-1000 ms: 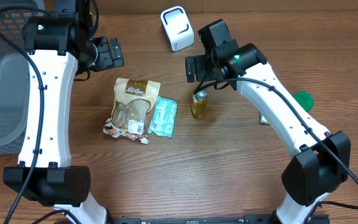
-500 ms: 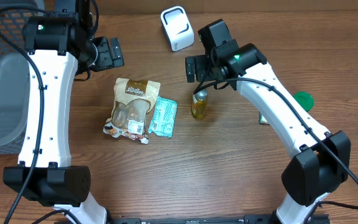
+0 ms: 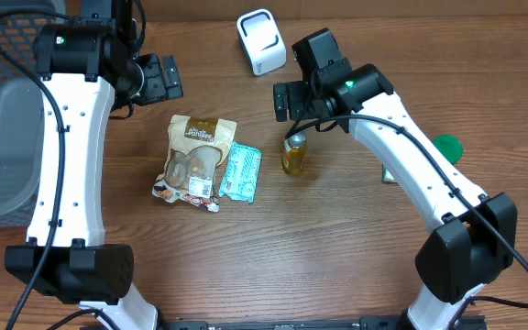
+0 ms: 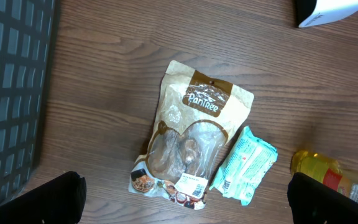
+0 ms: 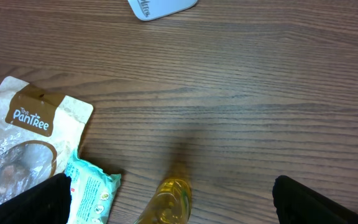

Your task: Scan the item barcode

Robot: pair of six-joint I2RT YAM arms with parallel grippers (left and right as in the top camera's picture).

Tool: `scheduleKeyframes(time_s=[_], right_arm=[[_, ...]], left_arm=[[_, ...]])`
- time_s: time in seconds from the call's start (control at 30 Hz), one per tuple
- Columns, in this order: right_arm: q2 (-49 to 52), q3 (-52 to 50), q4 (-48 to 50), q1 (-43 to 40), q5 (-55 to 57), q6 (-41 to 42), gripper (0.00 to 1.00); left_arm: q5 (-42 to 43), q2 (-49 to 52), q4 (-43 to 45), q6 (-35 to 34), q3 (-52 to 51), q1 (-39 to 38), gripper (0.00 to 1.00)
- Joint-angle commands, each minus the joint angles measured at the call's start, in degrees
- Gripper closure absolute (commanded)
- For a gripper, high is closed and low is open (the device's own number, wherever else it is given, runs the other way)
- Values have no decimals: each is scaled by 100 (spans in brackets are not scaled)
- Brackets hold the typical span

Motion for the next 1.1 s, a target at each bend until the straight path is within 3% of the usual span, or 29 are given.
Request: scheduleKeyframes(time_s=[0.0, 0.93, 1.0, 1.07], right_arm=[[-15, 74, 20, 9, 79, 39, 0], [-15, 74, 7, 9, -313, 44, 0], [-15, 74, -11, 9, -313, 116, 15], [-15, 57, -31, 9, -315, 271, 20]], left_arm=[[31, 9, 22, 63, 85, -37, 0], [31, 9, 22, 63, 85, -37, 0], [31, 9, 22, 63, 85, -37, 1], [31, 9, 22, 63, 85, -37, 0]])
